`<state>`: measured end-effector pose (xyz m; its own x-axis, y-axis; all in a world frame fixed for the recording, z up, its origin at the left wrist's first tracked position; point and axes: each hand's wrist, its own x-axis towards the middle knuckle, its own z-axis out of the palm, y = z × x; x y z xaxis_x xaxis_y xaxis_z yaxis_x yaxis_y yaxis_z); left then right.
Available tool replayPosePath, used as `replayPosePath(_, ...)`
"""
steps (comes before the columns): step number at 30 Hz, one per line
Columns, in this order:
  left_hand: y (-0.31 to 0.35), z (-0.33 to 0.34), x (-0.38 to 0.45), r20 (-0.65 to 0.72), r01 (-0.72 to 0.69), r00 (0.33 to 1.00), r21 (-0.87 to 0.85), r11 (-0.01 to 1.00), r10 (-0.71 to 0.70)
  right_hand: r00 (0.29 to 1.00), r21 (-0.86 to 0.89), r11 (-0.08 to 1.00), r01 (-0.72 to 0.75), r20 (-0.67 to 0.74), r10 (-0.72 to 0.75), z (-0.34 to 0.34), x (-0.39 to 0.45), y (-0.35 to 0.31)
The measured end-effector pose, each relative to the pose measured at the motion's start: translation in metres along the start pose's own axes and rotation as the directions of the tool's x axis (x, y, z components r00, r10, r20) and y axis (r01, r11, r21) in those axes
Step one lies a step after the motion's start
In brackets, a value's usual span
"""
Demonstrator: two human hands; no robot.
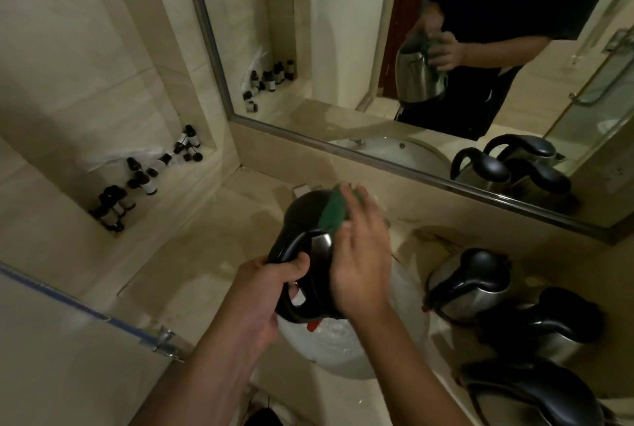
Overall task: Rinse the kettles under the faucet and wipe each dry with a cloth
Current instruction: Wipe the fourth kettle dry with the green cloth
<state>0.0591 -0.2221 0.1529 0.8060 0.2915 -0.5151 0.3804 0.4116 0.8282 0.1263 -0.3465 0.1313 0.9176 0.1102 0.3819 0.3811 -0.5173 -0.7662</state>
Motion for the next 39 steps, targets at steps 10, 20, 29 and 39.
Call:
replayPosePath(10, -0.006, -0.010, 0.010, -0.007, -0.075, 0.997, 0.051, 0.996, 0.075, 0.967, 0.313, 0.916, -0.249, 0.125, 0.220, 0.000, -0.011, 0.029)
replayPosePath(20, 0.012, -0.011, 0.007, 0.083, -0.123, 0.989, -0.029, 0.992, 0.125, 0.934, -0.168, 0.919, 0.356, 0.037, -0.355, 0.013, -0.043, 0.051)
replayPosePath(29, 0.019, -0.009, 0.008, 0.037, -0.143, 0.989, -0.015, 0.990, 0.143, 0.993, 0.023, 0.996, 0.087, -0.083, -0.084, 0.007, 0.006, -0.015)
replayPosePath(39, 0.032, -0.018, 0.008, 0.092, -0.183, 0.978, -0.035, 0.983, 0.185, 0.999, 0.365, 0.930, -0.046, -0.008, 0.053, 0.025, -0.025, 0.040)
